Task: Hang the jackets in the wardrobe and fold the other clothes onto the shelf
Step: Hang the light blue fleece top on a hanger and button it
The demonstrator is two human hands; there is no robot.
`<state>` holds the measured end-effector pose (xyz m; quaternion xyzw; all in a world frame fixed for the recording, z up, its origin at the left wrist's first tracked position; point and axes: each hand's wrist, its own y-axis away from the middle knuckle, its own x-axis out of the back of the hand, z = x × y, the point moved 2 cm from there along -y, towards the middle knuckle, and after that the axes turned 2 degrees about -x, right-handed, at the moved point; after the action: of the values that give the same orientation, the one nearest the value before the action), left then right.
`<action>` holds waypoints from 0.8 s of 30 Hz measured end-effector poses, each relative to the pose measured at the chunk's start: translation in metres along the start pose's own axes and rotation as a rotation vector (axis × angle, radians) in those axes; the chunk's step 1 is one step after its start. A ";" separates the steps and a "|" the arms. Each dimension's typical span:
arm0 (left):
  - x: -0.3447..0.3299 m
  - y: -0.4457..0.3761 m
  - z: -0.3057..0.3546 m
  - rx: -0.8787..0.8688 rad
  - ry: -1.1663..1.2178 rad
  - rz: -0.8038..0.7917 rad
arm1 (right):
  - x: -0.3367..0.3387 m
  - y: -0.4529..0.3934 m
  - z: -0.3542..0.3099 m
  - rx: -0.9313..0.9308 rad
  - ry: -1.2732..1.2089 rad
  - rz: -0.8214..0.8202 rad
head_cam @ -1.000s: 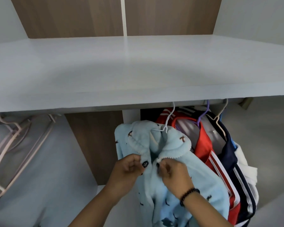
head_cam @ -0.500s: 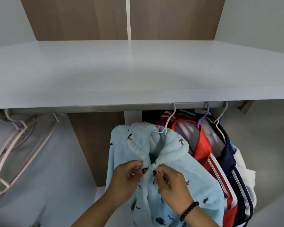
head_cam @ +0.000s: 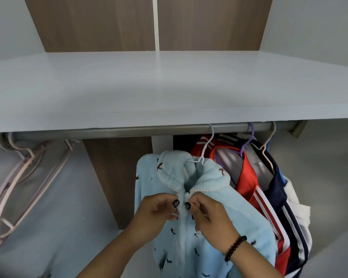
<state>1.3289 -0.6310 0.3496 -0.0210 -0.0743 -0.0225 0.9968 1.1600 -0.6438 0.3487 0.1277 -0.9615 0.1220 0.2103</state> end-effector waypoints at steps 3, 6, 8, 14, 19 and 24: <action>0.004 -0.003 0.003 0.102 0.167 -0.113 | 0.007 -0.005 -0.003 -0.026 -0.011 -0.094; 0.003 -0.007 0.005 0.109 0.189 -0.180 | 0.011 -0.011 -0.006 -0.045 0.036 -0.174; 0.002 -0.010 0.006 0.112 0.217 -0.196 | 0.013 -0.014 -0.009 -0.020 0.073 -0.201; 0.005 -0.017 0.009 0.152 0.222 -0.265 | 0.024 -0.019 -0.021 0.082 0.193 -0.280; 0.003 -0.029 0.016 0.169 0.073 -0.394 | 0.033 -0.021 -0.023 0.114 0.317 -0.304; -0.001 -0.039 0.016 0.127 -0.090 -0.352 | 0.028 -0.010 -0.019 0.081 0.450 -0.190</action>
<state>1.3232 -0.6693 0.3669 0.0541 -0.1224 -0.1909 0.9725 1.1453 -0.6530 0.3796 0.1957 -0.8684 0.1656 0.4244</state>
